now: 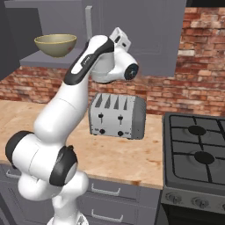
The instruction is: Open the cabinet. Pick the bowls from the counter and place them in the cabinet. Then close the cabinet.
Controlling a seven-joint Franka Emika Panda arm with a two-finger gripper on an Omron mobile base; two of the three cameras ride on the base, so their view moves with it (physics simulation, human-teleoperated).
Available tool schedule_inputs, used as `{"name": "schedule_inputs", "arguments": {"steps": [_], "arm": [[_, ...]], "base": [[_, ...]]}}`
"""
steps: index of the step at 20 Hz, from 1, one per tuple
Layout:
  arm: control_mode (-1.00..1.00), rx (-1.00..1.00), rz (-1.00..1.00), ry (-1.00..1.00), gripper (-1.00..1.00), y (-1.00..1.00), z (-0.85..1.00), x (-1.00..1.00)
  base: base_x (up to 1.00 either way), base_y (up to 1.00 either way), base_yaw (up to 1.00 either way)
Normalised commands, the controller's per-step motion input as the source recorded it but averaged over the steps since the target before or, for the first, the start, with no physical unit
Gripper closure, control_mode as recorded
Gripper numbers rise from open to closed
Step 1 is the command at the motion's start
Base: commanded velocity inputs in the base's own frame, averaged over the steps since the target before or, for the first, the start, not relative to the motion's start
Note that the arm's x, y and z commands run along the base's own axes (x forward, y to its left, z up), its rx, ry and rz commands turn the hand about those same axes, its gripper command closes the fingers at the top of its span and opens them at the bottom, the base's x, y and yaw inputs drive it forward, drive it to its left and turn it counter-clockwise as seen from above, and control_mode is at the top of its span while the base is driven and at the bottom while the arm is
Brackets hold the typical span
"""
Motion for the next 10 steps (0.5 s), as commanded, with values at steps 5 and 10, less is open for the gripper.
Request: {"name": "schedule_inputs", "arguments": {"steps": [5, 10], "arm": [[-1.00, 0.00, -0.11, 0.35, -1.00, -0.25, 0.15, 0.23], [-1.00, 0.00, -0.09, 0.29, -1.00, -0.21, 0.00, 0.28]], "base": [[0.00, 0.00, 0.00], [0.00, 0.00, 0.00]]}}
